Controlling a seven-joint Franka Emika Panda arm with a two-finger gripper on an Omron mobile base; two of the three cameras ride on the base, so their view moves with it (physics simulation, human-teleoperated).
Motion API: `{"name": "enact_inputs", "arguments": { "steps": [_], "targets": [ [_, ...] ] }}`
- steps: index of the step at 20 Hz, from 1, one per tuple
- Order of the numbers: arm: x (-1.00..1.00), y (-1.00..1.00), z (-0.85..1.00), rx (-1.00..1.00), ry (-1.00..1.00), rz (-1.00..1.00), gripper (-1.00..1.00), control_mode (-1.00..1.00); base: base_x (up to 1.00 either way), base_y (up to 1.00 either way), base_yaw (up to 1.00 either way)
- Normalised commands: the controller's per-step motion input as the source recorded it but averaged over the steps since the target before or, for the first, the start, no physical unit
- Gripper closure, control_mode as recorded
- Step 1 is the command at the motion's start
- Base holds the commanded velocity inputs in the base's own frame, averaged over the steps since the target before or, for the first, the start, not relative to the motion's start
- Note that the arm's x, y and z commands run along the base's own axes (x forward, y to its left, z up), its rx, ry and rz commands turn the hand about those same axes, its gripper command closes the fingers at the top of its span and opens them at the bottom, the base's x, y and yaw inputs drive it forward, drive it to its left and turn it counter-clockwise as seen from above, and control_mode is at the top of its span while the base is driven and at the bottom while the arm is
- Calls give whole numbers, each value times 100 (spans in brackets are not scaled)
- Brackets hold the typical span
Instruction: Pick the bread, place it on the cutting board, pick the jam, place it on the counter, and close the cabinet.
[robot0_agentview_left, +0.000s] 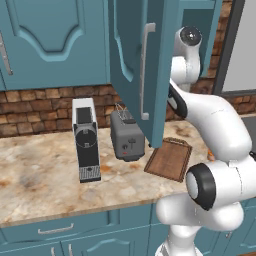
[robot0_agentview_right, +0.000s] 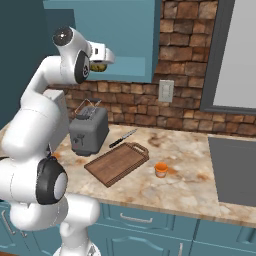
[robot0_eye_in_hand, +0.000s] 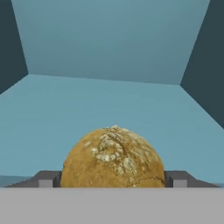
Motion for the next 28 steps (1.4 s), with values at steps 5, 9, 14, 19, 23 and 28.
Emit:
{"name": "enact_inputs", "arguments": {
  "steps": [5,9,14,19,23,28],
  "targets": [
    [-44,-3,0,0,0,0,100,-100,0,0,0],
    [-41,0,0,0,0,0,100,-100,0,0,0],
    [-38,0,0,0,1,0,100,-100,0,0,0],
    [-38,-1,0,0,5,0,100,-100,0,0,0],
    [-46,-5,0,0,8,0,100,-100,0,0,0],
    [-44,-3,0,0,9,0,100,-100,0,0,0]
  ]
}}
